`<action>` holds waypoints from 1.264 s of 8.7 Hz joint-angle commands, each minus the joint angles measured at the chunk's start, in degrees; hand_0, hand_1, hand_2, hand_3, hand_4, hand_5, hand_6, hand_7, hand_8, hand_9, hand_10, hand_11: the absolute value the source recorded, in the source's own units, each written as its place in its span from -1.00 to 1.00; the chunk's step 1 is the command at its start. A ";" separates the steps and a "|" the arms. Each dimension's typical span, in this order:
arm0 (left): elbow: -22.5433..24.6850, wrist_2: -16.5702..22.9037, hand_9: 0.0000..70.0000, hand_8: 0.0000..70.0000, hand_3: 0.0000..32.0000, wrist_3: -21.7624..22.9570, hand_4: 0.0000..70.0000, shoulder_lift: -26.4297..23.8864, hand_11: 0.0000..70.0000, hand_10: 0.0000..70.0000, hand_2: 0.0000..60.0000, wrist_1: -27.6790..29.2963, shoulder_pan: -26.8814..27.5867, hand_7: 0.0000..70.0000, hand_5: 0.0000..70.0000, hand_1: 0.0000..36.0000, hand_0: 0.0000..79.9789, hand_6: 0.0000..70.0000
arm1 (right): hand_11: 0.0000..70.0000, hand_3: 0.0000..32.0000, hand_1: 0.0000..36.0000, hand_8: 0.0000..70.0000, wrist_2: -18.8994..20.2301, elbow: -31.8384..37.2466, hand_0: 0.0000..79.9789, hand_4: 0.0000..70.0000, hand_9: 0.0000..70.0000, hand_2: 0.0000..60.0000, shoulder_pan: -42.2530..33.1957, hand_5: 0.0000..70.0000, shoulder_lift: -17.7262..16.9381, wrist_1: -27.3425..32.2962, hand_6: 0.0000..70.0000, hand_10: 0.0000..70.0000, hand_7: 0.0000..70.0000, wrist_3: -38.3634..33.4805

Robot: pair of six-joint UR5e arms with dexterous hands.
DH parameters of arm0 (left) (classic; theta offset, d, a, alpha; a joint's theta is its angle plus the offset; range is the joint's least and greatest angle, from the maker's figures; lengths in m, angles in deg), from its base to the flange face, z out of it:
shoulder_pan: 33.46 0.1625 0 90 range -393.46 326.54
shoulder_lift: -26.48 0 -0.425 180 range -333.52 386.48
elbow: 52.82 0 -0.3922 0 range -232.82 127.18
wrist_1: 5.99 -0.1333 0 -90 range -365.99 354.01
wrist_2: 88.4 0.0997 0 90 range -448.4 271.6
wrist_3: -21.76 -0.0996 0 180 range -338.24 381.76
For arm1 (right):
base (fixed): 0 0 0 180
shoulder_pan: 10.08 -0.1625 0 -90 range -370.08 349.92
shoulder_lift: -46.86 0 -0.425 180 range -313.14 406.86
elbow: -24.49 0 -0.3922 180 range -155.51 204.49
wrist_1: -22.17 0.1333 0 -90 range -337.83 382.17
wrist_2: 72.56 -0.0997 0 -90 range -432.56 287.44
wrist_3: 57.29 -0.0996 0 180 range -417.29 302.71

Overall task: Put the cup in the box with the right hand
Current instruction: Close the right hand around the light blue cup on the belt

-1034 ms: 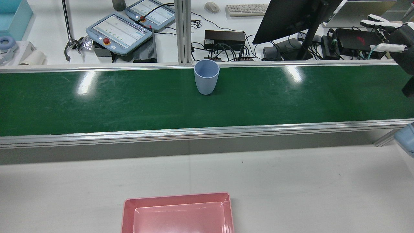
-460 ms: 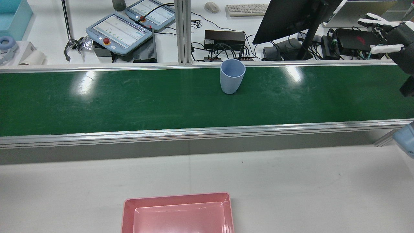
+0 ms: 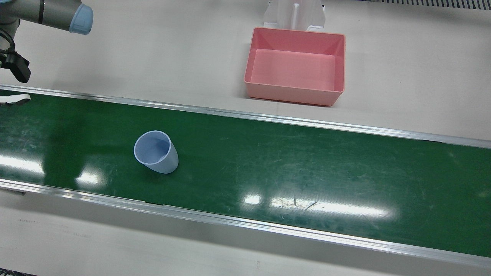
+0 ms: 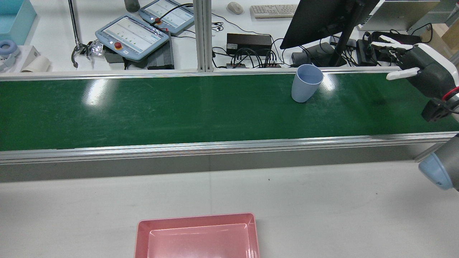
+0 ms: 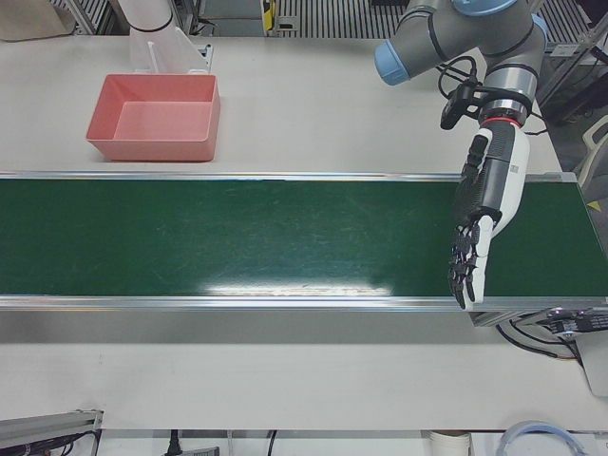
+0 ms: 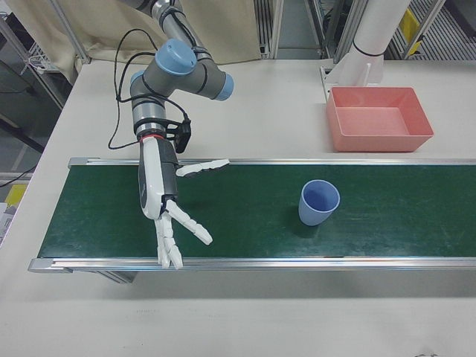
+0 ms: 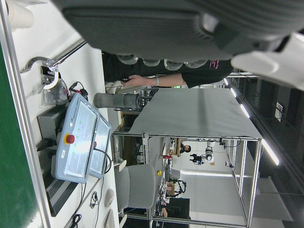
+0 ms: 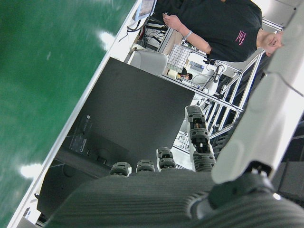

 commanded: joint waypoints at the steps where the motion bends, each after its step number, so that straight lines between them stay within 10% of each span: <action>1: -0.07 -0.02 -1.00 -1.00 -1.00 0.00 -1.00 0.00 -1.00 -1.00 -1.00 0.00 -0.03 -1.00 -1.00 -1.00 -1.00 -1.00 | -0.89 -0.89 -0.48 -0.99 -0.19 0.10 0.18 -0.75 -0.89 -0.90 3.71 -0.89 -0.02 -0.01 -0.92 -0.96 -0.67 0.49; 2: -0.07 -0.02 -1.00 -1.00 -1.00 0.00 -1.00 0.00 -1.00 -1.00 -1.00 0.09 -0.04 -1.00 -1.00 -1.00 -1.00 -1.00 | -0.89 -0.86 -0.32 -0.99 -0.19 0.10 0.15 -0.84 -0.89 -0.56 4.50 -0.89 -0.02 -0.01 -0.92 -0.95 -0.68 0.50; 3: -0.07 0.06 -1.00 -1.00 -1.00 0.00 -1.00 0.00 -1.00 -1.00 -1.00 0.09 -0.04 -1.00 -1.00 -1.00 -1.00 -1.00 | -0.89 -0.89 -0.52 -0.98 -1.06 0.10 0.20 -0.72 -0.89 -1.00 5.38 -0.89 -0.02 -0.01 -0.92 -0.95 -0.67 0.50; 6: -0.07 0.06 -1.00 -1.00 -1.00 0.00 -1.00 0.00 -1.00 -1.00 -1.00 0.00 0.05 -1.00 -1.00 -1.00 -1.00 -1.00 | -0.89 -0.99 -0.40 -0.98 -1.78 0.10 0.15 -0.73 -0.87 -0.68 6.70 -0.89 -0.02 -0.01 -0.90 -0.95 -0.64 0.41; 7: -0.07 -0.02 -1.00 -1.00 -1.00 0.00 -1.00 0.00 -1.00 -1.00 -1.00 0.00 -0.03 -1.00 -1.00 -1.00 -1.00 -1.00 | -0.75 -1.00 0.55 -0.91 -2.56 -0.07 0.22 -0.52 -0.77 0.92 6.36 -0.78 -0.02 0.07 -0.81 -0.88 -0.43 0.06; 8: -0.07 0.06 -1.00 -1.00 -1.00 0.00 -1.00 0.00 -1.00 -1.00 -1.00 0.00 0.05 -1.00 -1.00 -1.00 -1.00 -1.00 | 0.00 -1.00 1.00 -0.06 -4.74 -0.07 0.46 -0.39 0.57 1.00 6.35 -0.52 -0.11 0.07 -0.29 -0.39 1.00 -0.20; 9: -0.07 -0.02 -1.00 -1.00 -1.00 0.00 -1.00 0.00 -1.00 -1.00 -1.00 0.00 0.05 -1.00 -1.00 -1.00 -1.00 -1.00 | 0.51 -1.00 1.00 0.42 -5.02 -0.34 0.63 -0.06 1.00 1.00 6.35 -0.43 -0.11 0.07 0.00 0.00 1.00 -0.55; 11: -0.07 -0.02 -1.00 -1.00 -1.00 0.00 -1.00 0.00 -1.00 -1.00 -1.00 0.00 0.05 -1.00 -1.00 -1.00 -1.00 -1.00 | 0.41 -1.00 1.00 0.39 -5.73 -5.58 0.58 -0.13 1.00 1.00 2.69 -0.45 -0.11 -0.01 -0.02 -0.07 1.00 -3.10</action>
